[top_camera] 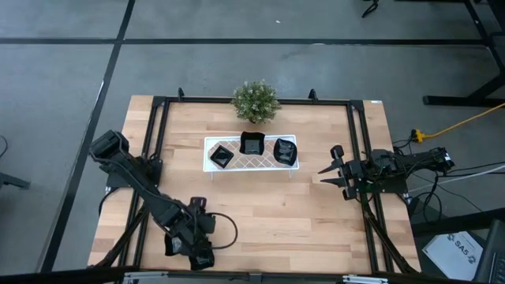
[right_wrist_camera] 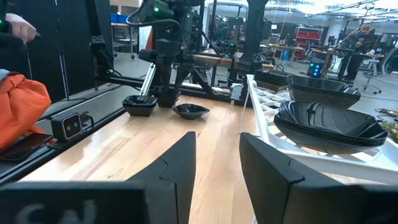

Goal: Pick & Place Mini shaped plates
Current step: Stack the black leaf-shaped plate on top of the black leaf-shaped plate on the shelf

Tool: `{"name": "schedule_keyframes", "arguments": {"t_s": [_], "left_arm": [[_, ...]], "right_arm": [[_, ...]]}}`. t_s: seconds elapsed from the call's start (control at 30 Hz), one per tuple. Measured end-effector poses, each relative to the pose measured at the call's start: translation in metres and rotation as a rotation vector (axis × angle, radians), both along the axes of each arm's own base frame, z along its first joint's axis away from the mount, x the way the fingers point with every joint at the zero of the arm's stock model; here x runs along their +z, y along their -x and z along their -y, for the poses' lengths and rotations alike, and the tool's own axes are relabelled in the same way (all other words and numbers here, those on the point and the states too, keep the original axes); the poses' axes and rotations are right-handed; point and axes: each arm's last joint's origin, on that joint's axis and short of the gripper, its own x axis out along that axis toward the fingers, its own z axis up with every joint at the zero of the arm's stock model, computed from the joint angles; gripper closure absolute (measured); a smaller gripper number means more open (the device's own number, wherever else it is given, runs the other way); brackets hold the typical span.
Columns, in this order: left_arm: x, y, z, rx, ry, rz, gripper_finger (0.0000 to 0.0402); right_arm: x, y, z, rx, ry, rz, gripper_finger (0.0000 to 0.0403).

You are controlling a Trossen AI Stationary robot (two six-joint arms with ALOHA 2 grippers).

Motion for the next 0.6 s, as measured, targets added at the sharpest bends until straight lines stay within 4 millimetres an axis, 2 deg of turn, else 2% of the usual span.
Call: {"name": "schedule_keyframes", "arguments": {"t_s": [0.13,0.4,0.6], "left_arm": [[-0.008,-0.003,0.001,0.109,0.018,-0.021,0.0293],[-0.015,-0.013,-0.009,0.562,0.15,-0.071,0.0293],[-0.015,-0.013,-0.01,0.808,0.247,-0.111,0.0293]], "right_arm": [[0.0,0.0,0.0,0.0,0.0,0.0,0.0279],[0.0,0.0,0.0,0.0,0.0,0.0,0.0279],[0.0,0.0,0.0,0.0,0.0,-0.001,0.0279]]}}
